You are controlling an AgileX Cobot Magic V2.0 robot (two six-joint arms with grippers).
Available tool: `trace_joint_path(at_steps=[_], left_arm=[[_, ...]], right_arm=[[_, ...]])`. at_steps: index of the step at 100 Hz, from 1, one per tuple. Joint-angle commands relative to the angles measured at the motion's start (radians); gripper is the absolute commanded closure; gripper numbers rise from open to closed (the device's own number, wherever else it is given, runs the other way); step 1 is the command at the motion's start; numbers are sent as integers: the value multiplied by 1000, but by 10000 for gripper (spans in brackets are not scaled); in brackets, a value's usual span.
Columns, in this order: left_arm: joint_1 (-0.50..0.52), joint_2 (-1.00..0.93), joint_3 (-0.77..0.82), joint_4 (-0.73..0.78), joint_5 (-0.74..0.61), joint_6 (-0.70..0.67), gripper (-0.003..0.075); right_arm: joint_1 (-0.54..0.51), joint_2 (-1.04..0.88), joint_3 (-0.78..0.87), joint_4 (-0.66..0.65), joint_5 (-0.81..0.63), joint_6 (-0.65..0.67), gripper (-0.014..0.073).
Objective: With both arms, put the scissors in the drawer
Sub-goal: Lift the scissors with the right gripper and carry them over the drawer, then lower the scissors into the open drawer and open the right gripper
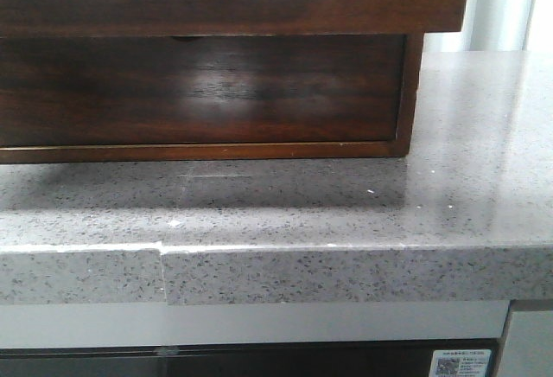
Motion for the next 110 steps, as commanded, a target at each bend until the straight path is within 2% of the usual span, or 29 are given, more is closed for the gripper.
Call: trace_joint_path(at_steps=[1,9,17,67,88,110], left_arm=[[-3,10,-24,-27,-31,-14,427],[-3,10,-24,-28,-31,-14,427],[-3,10,-24,-28,-31,-14,427],[-3,10,-24,-28,-31,-14,427],[-3,10,-24,-28,-31,-14,449],[-3,10,-24,-28,-31,-14,691]], right_arm=[[1,-16,-27,-8,-49,-2,502],[1,-16,-27,-8,-49,-2,397],[1,-16,-27,-8,-49,-2,342],[1,-38,-27,-8,-50,-2,342],[1,-121,-27,-4,-57,64,433],[1,-226,-27,1,-9,111,608]])
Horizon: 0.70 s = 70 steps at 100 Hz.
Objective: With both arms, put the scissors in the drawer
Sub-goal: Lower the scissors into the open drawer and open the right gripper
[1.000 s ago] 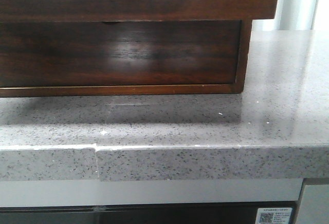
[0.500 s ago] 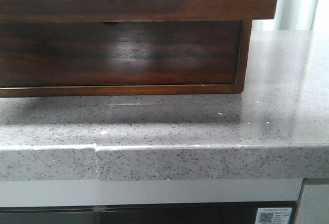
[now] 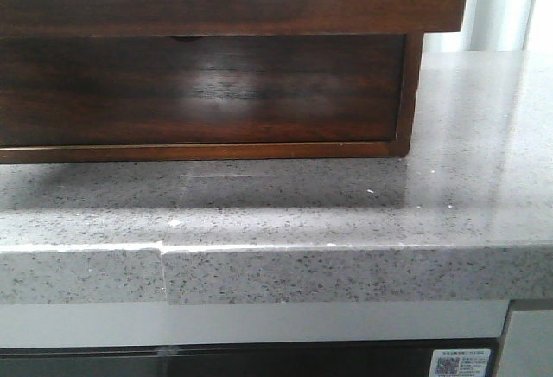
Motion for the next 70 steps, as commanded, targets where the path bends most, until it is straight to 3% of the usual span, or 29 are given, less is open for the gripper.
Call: trace_joint_path(at_steps=[1,6,25,41,70], left_arm=[[-3,10,-24,-27,-33,-13,698],[-3,6,-24,-30,-33,-13,744],[-3,-30,-24,-165,-32,-13,742],[-3,-67,-24,-259,9,-13,742],[-3,-188,-24,-535,275,-13,742]], right_arm=[[1,-68,-27,2,-33,17,611],[1,-91,-27,10,-2,17,637],[1,-178,-23,33,109,17,641],[1,-253,-23,41,118,19,634],[1,-423,47,41,85,96,634]])
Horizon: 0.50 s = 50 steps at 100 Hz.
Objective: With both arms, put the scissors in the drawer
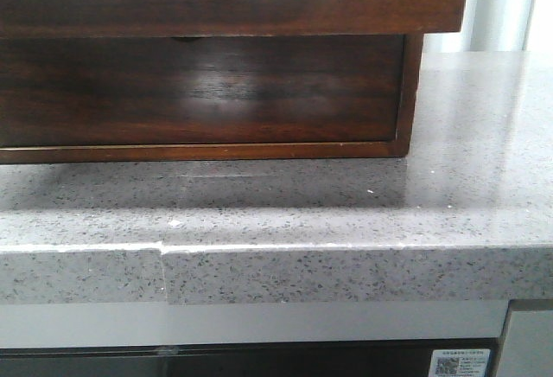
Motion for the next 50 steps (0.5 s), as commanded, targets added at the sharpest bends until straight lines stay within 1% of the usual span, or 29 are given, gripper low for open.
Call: trace_joint_path(at_steps=[1,9,18,27,42,50], left_arm=[[-3,-24,-24,-97,48,-13,742],[-3,-56,-24,-151,121,-13,742],[-3,-81,-22,-204,168,-13,742],[-3,-110,-1,-232,172,-13,742],[-3,-111,53,-285,170,-13,742],[-3,-111,87,-317,170,-13,742]], right_arm=[[1,-65,21,3,-95,11,634],[1,-126,92,3,-130,11,634],[1,-196,188,3,-175,13,634],[1,-271,295,3,-235,30,634],[1,-389,471,3,-339,108,634],[1,-449,557,3,-366,119,634]])
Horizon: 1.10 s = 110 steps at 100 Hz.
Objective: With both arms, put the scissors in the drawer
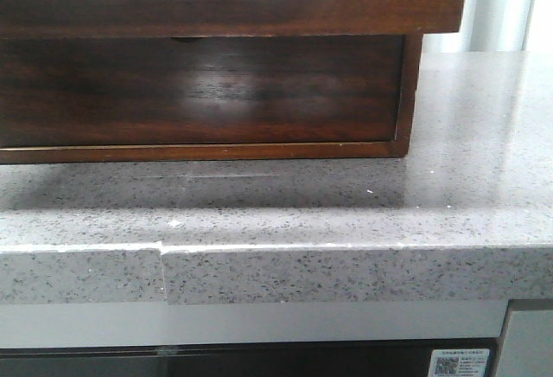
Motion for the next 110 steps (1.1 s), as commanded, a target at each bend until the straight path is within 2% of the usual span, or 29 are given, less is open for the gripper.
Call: trace_joint_path(at_steps=[1,19,42,60,110], left_arm=[[-3,-26,7,-46,-62,-10,742],[-3,-26,84,-126,-34,-10,742],[-3,-26,155,-174,-49,-10,742],[-3,-26,155,-194,-167,-10,742],[-3,-26,155,-194,-169,-10,742]], right_arm=[[1,-58,65,3,-126,25,634],[1,-180,227,3,-134,27,634],[1,-268,360,33,-140,104,635],[1,-268,365,35,-135,104,635],[1,-268,365,35,-135,104,635]])
